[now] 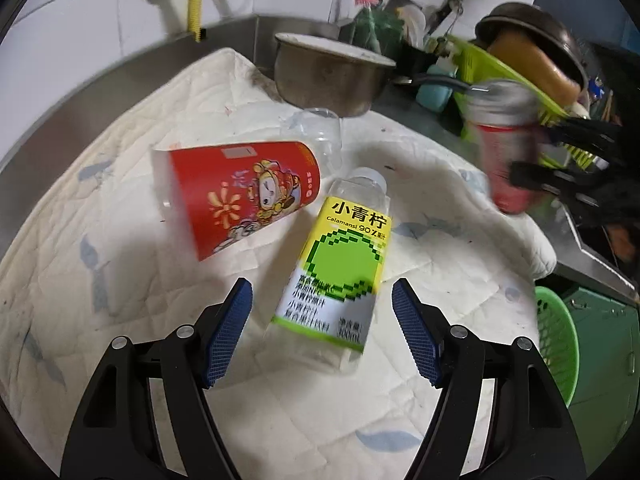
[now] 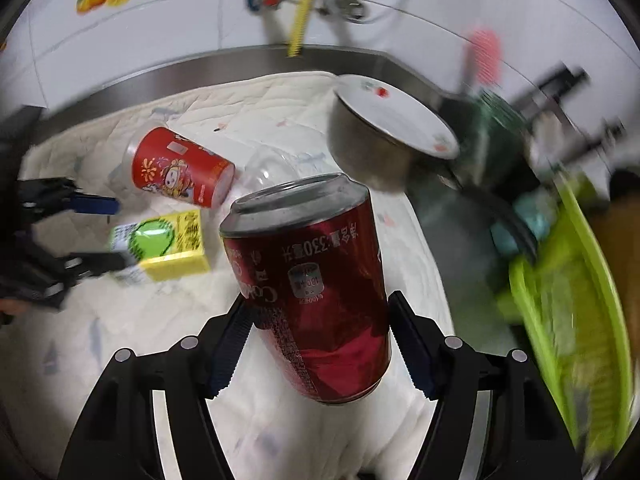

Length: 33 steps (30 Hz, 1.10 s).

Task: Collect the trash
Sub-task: 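Drop cola can into green basket with right gripper while left gripper grasps lime juice bottle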

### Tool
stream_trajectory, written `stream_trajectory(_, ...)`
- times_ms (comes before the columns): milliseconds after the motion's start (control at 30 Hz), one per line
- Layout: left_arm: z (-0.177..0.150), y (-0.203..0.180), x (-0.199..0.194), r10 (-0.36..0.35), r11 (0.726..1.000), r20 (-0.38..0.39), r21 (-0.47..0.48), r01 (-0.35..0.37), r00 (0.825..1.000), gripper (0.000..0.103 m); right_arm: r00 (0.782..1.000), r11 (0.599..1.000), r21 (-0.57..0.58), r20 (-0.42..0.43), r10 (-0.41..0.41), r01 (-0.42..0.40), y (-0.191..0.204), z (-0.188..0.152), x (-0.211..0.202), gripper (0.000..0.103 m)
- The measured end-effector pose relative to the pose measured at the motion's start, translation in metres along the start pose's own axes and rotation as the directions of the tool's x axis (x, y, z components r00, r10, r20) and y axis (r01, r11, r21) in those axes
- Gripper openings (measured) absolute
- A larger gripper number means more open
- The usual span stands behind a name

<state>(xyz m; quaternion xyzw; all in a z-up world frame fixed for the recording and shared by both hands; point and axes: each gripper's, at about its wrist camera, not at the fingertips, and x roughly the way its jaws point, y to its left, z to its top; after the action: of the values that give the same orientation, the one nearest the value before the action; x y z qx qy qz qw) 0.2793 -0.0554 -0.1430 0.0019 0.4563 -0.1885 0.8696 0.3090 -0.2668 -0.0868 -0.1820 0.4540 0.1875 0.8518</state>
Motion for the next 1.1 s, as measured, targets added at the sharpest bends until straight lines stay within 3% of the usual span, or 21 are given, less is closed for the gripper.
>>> stream_trajectory(167,0.004,-0.008,0.011,-0.004,1.0,-0.006,0.03,0.004,1.0,0.072,1.0,0.993,0.117,-0.013,-0.014,0.016,-0.001,-0.054,-0.031,0.066)
stream_trajectory(400,0.014,-0.025,0.029,0.054,0.992,-0.019,0.114,-0.051,0.998,0.067,0.998,0.958,0.28,-0.039,-0.053,0.062,0.002,-0.13,-0.056,0.066)
stream_trajectory(600,0.015,-0.024,0.038,0.072,0.988,-0.05,0.143,-0.064,0.996,0.066,0.995,0.884,0.458,-0.079,-0.064,0.094,-0.003,-0.2,-0.065,0.066)
stream_trajectory(767,0.014,-0.03,0.046,0.097,0.98,-0.075,0.18,-0.082,0.992,0.061,0.984,0.82,0.551,-0.162,-0.077,0.154,-0.005,-0.245,-0.059,0.066)
stream_trajectory(900,0.013,-0.037,0.043,0.128,0.976,-0.072,0.187,-0.113,0.989,0.058,0.962,0.78,0.586,-0.263,-0.071,0.217,-0.007,-0.279,-0.045,0.066)
stream_trajectory(1100,0.003,-0.04,0.022,0.107,0.985,-0.058,0.142,-0.098,0.992,0.053,0.934,0.719,0.644,-0.357,-0.02,0.262,-0.014,-0.323,-0.025,0.066)
